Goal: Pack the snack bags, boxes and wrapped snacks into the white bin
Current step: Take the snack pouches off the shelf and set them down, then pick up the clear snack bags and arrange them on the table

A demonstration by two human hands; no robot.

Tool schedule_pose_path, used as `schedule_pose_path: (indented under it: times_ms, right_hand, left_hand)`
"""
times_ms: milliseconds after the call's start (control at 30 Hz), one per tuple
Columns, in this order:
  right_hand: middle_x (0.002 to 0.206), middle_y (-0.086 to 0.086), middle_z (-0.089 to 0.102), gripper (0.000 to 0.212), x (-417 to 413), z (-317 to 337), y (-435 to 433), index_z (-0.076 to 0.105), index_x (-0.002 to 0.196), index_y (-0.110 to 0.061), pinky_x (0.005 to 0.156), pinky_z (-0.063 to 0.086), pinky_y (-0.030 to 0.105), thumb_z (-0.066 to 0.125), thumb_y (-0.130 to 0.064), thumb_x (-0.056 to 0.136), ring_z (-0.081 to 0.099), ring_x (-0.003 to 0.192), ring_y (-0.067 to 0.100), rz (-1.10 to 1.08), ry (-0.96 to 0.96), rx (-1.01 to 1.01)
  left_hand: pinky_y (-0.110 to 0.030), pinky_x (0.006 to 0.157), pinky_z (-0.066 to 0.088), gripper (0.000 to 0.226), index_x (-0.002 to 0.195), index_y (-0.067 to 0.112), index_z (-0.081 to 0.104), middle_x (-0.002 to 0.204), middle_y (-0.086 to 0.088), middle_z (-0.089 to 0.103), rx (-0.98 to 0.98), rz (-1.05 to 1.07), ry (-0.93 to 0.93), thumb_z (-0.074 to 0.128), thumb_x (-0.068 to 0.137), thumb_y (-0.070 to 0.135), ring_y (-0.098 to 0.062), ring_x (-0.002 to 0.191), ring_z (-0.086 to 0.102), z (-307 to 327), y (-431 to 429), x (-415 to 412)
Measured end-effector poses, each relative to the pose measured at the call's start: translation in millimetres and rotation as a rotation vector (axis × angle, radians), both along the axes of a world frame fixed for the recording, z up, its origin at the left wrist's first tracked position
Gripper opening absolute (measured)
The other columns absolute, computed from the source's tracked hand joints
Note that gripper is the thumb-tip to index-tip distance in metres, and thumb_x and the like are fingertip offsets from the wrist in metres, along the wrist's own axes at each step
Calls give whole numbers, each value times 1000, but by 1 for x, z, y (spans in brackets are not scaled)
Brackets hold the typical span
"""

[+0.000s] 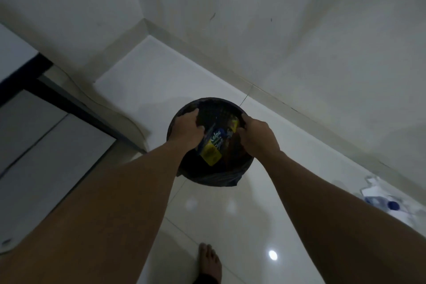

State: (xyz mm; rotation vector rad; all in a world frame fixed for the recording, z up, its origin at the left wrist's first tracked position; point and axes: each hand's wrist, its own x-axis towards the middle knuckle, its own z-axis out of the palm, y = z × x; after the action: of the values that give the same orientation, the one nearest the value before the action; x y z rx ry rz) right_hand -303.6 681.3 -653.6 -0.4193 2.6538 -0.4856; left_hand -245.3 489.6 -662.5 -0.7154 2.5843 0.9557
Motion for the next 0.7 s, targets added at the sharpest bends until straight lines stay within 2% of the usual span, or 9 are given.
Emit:
schedule_pose_path:
  times_ms: [133, 200, 333, 500, 700]
  right_hand:
    - [115, 16, 64, 37, -3, 41, -1, 57, 126, -10, 87, 49, 39, 45, -27, 96, 59, 109, 37, 50, 12, 30]
    - [121, 18, 61, 38, -6, 77, -5, 56, 127, -6, 92, 47, 41, 46, -28, 98, 56, 114, 37, 75, 43, 48]
    - [131, 19, 54, 45, -3, 167, -21, 51, 132, -3, 98, 43, 41, 46, -33, 99, 51, 122, 36, 164, 103, 107]
    - [140, 18, 49, 59, 20, 282, -51, 44, 139, -2, 105, 41, 41, 40, -47, 100, 46, 130, 33, 239, 153, 172]
    - [142, 18, 48, 67, 73, 403, -107, 41, 141, -2, 106, 40, 43, 36, -54, 99, 44, 132, 32, 339, 233, 171]
  left_hand:
    - [-39, 101, 46, 42, 127, 5, 59, 123, -17, 64, -21, -8, 46, 60, 88, 21, -36, 119, 56, 45, -9, 5]
    - [-38, 104, 44, 47, 131, 1, 56, 128, -19, 61, -39, -24, 65, 61, 90, 23, -35, 123, 53, 82, -18, 4]
    - [-34, 114, 33, 63, 147, 7, 40, 146, -11, 48, -112, -99, 79, 59, 93, 35, -26, 137, 41, 172, -43, 10]
    - [-34, 114, 31, 65, 148, 9, 38, 151, -9, 42, -199, -137, 104, 53, 95, 44, -25, 140, 36, 295, -81, 46]
    - [-34, 112, 33, 69, 148, 10, 37, 152, -9, 40, -290, -41, 112, 50, 94, 51, -26, 138, 38, 421, -143, 137]
